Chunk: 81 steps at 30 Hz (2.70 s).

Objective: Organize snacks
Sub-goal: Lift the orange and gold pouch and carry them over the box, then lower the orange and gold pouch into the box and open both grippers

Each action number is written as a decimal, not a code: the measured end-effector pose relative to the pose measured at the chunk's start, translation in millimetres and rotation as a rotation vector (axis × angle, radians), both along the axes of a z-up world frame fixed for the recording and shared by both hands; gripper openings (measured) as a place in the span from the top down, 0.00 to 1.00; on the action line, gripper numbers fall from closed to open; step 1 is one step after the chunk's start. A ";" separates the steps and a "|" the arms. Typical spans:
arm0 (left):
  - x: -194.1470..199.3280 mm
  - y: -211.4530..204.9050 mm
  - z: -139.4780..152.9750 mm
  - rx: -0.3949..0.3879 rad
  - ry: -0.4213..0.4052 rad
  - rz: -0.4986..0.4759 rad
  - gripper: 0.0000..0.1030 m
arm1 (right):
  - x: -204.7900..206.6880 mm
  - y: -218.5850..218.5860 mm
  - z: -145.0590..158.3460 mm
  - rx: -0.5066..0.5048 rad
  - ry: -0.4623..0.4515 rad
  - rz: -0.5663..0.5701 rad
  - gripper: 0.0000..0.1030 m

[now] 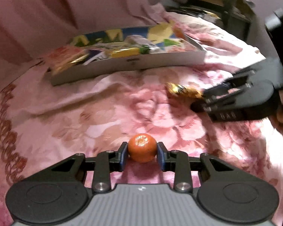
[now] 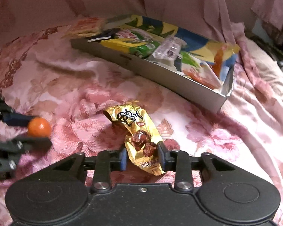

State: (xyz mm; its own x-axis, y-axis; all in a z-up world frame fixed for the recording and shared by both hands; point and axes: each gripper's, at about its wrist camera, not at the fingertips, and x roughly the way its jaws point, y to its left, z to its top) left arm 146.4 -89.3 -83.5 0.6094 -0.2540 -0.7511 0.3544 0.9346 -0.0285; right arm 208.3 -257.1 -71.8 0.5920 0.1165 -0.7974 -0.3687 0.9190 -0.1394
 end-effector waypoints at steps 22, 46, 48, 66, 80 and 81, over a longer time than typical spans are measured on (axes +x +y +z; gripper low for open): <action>30.1 5.8 -7.9 -0.127 -0.006 0.127 0.66 | 23.6 1.1 -16.4 0.028 -0.106 0.011 0.38; 33.0 23.4 7.3 -0.151 -0.114 0.267 0.66 | -17.7 53.1 -30.4 -0.458 -0.338 0.231 0.86; 33.3 23.5 6.5 -0.151 -0.111 0.268 0.66 | -20.0 55.0 -33.4 -0.501 -0.355 0.251 0.86; 58.9 19.3 36.1 -0.219 -0.272 0.260 0.66 | -34.9 45.0 9.6 -0.503 -0.500 0.168 0.88; 112.6 20.6 43.3 -0.284 -0.337 0.259 0.66 | -19.4 37.1 38.0 -0.454 -0.650 0.040 0.88; 118.4 21.0 41.9 -0.290 -0.331 0.256 0.66 | -14.4 36.4 38.0 -0.449 -0.658 0.032 0.88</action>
